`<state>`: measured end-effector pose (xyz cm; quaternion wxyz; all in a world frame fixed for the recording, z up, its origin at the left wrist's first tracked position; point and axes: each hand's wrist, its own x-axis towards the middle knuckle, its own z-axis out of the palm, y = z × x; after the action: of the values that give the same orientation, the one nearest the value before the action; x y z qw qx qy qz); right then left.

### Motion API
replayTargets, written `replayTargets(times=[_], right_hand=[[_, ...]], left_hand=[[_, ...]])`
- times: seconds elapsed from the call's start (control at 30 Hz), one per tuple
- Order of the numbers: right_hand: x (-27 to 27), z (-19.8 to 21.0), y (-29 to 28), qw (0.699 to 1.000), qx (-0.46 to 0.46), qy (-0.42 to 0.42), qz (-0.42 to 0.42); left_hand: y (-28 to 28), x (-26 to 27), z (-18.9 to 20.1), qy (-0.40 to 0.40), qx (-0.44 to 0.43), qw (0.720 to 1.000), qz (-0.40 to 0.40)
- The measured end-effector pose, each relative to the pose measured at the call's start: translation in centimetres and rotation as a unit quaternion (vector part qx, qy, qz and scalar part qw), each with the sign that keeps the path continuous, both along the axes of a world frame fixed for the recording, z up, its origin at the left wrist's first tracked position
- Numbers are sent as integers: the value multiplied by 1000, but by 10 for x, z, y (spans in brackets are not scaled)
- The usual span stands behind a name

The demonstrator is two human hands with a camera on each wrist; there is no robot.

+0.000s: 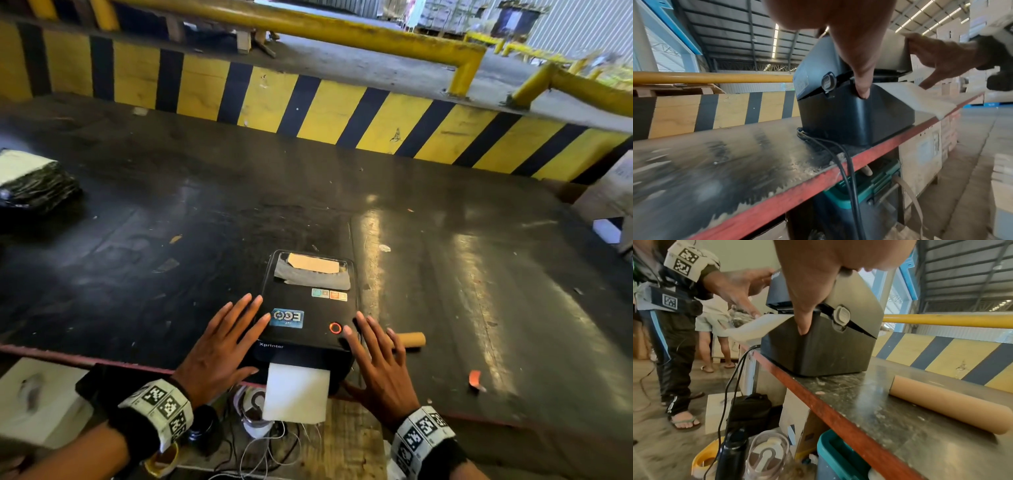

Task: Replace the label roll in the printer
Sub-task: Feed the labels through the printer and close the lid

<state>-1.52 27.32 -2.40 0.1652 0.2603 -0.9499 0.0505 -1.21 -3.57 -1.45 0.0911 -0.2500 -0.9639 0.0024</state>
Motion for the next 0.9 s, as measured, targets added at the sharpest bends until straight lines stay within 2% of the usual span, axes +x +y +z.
replayTargets(times=[0.3,0.6,0.9], right_hand=[[5,-11,-5,999,-26,4,-22],[7,-21,-4,998,-63,-11,4],[4,-18,-8,995,-94,-33,8]], left_hand=[[1,4,-9,33,1,999,3],[1,5,-10,25,49,998,-8],[1,3,-4,56,73,996,-11]])
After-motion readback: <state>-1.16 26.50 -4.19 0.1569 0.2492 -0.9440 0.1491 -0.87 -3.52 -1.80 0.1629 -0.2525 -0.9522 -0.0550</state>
